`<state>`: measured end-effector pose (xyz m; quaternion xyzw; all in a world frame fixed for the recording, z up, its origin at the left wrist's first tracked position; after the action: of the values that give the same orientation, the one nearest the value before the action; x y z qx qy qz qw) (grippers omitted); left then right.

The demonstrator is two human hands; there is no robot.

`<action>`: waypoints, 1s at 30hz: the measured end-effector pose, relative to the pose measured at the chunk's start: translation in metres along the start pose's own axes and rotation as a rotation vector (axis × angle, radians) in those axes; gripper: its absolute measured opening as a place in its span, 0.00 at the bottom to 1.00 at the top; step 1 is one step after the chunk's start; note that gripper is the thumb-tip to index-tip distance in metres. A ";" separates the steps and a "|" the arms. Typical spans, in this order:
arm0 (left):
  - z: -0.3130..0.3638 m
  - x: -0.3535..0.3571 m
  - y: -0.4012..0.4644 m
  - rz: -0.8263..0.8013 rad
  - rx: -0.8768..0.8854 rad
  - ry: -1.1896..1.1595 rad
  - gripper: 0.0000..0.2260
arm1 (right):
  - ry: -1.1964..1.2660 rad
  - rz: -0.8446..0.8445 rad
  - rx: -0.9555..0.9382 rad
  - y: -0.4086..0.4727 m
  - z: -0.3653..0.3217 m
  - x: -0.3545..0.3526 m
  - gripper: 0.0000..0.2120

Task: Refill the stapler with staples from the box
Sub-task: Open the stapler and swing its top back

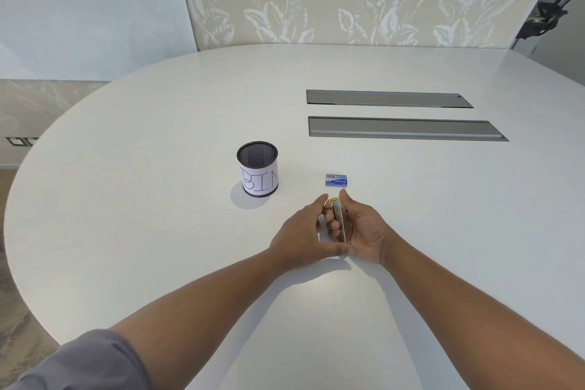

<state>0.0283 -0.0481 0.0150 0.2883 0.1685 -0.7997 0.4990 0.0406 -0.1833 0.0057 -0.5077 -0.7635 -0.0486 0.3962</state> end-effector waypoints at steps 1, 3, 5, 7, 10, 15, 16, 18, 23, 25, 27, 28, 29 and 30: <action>-0.002 0.000 -0.001 -0.008 -0.026 0.001 0.48 | 0.002 -0.002 0.001 0.000 0.000 -0.001 0.21; -0.004 0.000 -0.003 -0.010 -0.051 -0.018 0.58 | -0.006 -0.013 -0.003 0.001 0.000 -0.001 0.22; -0.002 0.000 -0.003 -0.013 -0.033 -0.023 0.58 | -0.020 -0.036 0.000 0.000 -0.001 -0.001 0.23; 0.000 0.000 -0.003 -0.009 -0.010 -0.009 0.54 | -0.039 -0.050 0.006 0.000 -0.001 0.000 0.23; 0.001 -0.002 -0.003 0.026 0.007 -0.014 0.50 | -0.034 -0.054 0.019 0.000 -0.001 0.001 0.22; 0.004 -0.002 -0.006 0.041 0.025 -0.024 0.45 | -0.068 -0.032 0.011 -0.001 0.000 -0.001 0.18; 0.004 -0.002 -0.006 0.043 0.024 -0.019 0.44 | -0.072 -0.031 0.012 -0.001 0.000 -0.001 0.18; 0.003 -0.002 -0.005 0.043 0.021 -0.014 0.44 | -0.065 -0.029 0.023 0.000 0.000 -0.001 0.19; 0.002 -0.002 -0.005 0.037 0.010 -0.005 0.44 | -0.075 -0.038 0.031 0.001 -0.001 0.000 0.19; 0.003 -0.001 -0.005 0.036 0.012 0.000 0.44 | -0.087 -0.044 0.025 0.000 -0.001 0.000 0.18; 0.002 -0.002 -0.004 0.039 0.012 0.000 0.43 | -0.089 -0.039 0.025 0.001 -0.001 0.000 0.19; 0.002 -0.001 -0.004 0.040 0.012 0.002 0.43 | -0.092 -0.033 0.026 0.001 -0.001 0.000 0.20; 0.002 -0.001 -0.004 0.039 0.013 0.003 0.41 | -0.101 -0.029 0.025 0.001 -0.001 0.000 0.20; 0.002 0.000 -0.004 0.039 0.015 -0.002 0.39 | -0.115 -0.024 0.024 0.001 -0.001 0.000 0.20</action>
<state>0.0246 -0.0473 0.0168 0.2944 0.1562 -0.7913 0.5125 0.0416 -0.1834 0.0059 -0.4957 -0.7915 -0.0151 0.3572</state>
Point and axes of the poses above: each hand's wrist, its own y-axis towards the middle knuckle, its own x-axis out of the palm, z = x × y, the point moved 4 cm from there along y, towards the middle knuckle, and after that the axes turned 6 degrees about -z, right-handed, at the moved point
